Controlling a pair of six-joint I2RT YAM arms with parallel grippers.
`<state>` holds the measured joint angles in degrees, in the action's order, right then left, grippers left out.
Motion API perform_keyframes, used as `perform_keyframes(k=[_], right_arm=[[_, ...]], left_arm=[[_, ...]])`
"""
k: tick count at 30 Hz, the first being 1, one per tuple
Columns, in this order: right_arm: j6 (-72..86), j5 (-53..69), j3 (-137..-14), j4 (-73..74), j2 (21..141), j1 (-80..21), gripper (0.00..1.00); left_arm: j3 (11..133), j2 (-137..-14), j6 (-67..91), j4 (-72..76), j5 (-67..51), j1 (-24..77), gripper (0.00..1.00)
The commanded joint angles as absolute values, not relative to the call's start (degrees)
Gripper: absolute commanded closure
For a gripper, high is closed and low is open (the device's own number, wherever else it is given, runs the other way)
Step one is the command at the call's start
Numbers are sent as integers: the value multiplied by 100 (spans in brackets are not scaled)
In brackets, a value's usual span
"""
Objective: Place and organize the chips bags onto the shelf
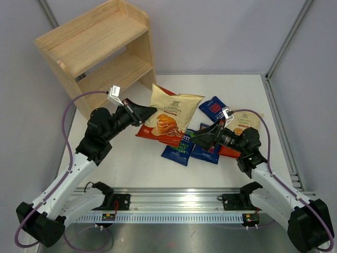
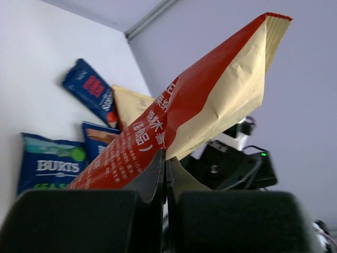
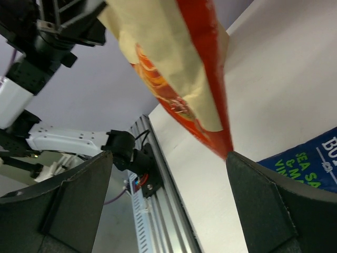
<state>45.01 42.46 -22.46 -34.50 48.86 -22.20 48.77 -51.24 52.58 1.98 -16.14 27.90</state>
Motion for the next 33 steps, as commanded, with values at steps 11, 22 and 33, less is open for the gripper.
perform_keyframes(k=[11,22,33], right_arm=[[2945,3410,-2681,-4385,5352,-3076,6],[3261,4191,-3093,-4749,5327,-3226,71],[3094,5746,-4516,-1349,4763,-3226,87]], left_arm=[[5168,-4588,6750,1503,-1327,3779,100],[5949,-4851,5490,522,-1466,4104,99],[6417,-4149,1006,-992,-3925,4104,1]])
